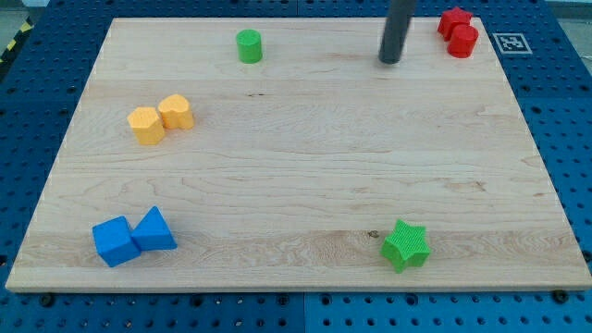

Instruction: Drag the green circle towards the bottom

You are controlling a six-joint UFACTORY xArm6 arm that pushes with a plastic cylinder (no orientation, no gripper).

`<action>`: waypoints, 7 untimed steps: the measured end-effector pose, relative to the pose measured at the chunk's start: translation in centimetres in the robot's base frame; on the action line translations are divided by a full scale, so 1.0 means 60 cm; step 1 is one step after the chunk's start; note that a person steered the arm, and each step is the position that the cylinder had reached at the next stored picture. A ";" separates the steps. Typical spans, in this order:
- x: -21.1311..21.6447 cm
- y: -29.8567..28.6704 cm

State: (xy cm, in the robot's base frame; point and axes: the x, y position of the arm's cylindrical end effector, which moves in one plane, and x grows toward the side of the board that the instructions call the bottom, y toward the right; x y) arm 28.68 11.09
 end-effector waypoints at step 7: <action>-0.089 -0.327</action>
State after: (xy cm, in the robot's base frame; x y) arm 23.34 -8.55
